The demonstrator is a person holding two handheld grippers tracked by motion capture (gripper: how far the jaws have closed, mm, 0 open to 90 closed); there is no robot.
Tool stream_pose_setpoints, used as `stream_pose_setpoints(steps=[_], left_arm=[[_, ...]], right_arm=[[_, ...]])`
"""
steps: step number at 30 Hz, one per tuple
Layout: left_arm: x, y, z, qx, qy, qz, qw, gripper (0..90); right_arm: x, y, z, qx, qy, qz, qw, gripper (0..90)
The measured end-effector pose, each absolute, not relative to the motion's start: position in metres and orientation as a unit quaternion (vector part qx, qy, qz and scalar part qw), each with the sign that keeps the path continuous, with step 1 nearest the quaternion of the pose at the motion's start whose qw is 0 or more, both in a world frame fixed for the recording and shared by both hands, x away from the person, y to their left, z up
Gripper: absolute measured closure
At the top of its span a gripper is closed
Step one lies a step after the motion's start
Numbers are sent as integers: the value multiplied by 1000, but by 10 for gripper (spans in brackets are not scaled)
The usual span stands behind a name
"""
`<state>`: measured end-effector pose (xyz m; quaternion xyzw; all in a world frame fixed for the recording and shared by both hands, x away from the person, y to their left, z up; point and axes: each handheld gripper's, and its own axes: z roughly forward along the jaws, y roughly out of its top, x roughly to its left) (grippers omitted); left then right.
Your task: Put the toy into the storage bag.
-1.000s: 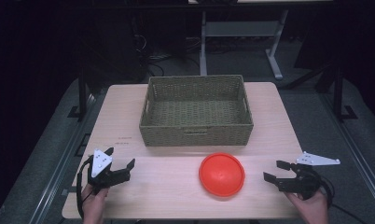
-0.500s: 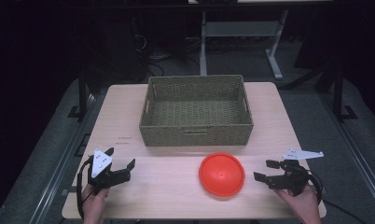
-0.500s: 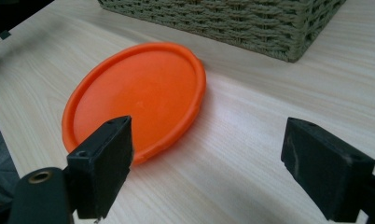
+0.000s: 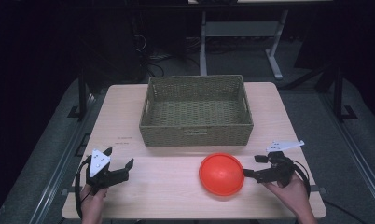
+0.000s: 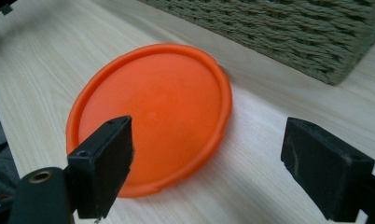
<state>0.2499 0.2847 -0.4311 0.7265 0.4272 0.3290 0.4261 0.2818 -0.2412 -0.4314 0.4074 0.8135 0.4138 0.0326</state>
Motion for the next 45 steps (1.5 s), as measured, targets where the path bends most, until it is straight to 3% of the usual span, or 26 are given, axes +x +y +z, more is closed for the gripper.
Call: stream_pose_setpoints(steps=[23,45], left_arm=[[252,288,-432,720,440,330,424,128],[252,287,-432,721,440,329,423,128]], right_arm=[[311,-206,-437,408,844,349,4,229],[319,-204,-454,417,852,317,-23,413]])
